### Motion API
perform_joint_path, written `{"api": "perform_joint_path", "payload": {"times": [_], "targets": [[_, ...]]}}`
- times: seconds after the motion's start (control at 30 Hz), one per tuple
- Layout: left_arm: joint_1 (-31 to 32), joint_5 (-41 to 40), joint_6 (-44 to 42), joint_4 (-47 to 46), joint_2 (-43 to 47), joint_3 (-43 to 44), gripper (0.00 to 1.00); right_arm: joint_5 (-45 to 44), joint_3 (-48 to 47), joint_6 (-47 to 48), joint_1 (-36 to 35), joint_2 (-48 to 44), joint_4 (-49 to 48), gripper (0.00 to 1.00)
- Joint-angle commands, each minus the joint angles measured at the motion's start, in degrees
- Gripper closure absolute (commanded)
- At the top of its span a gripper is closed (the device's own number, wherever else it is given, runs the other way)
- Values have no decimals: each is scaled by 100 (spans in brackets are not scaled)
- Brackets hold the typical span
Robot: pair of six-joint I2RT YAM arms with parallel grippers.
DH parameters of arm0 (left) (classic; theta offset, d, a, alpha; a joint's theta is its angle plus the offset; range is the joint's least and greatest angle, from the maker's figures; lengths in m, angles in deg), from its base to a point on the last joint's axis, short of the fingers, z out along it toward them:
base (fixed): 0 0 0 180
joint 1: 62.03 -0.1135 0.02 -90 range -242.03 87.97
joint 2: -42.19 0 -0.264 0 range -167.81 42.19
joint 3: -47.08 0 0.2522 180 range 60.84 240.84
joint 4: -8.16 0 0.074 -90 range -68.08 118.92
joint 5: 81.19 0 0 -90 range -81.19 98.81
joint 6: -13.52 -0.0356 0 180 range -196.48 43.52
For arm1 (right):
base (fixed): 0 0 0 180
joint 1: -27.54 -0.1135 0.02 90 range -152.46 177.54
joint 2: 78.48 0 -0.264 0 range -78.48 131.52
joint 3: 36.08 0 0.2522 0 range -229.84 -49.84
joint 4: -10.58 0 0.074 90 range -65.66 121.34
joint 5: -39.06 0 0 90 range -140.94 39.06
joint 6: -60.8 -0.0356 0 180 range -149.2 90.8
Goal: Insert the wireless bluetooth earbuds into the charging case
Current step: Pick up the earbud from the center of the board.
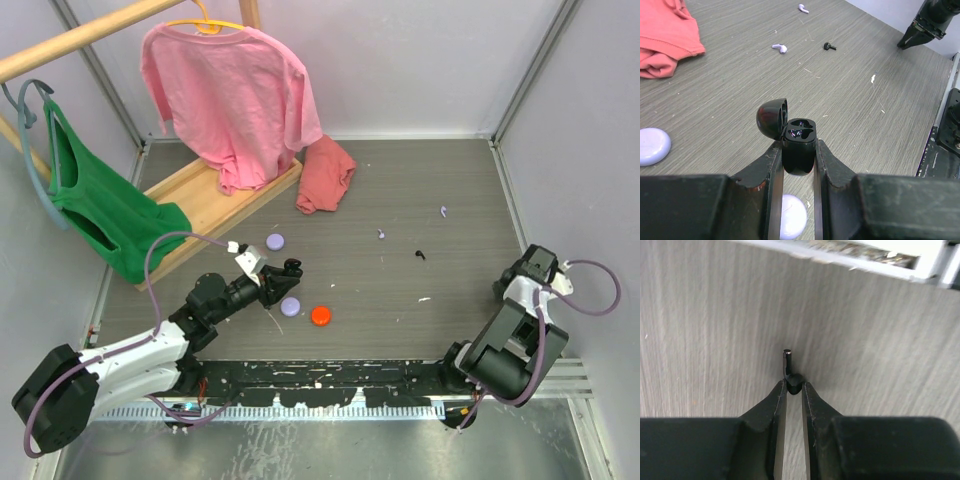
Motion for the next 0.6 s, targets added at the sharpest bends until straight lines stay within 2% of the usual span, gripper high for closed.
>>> {"api": "perform_joint_path", "payload": {"times": [0.0, 0.3, 0.57], "targets": [[8, 12, -6, -248, 109, -4, 100, 461, 70, 116, -549, 19, 192, 85], [8, -65, -52, -182, 162, -13, 100, 542, -173, 180, -2200, -576, 698, 85], [10, -85, -72, -181, 154, -13, 100, 1158, -486, 382, -3557, -730, 880, 84]]}}
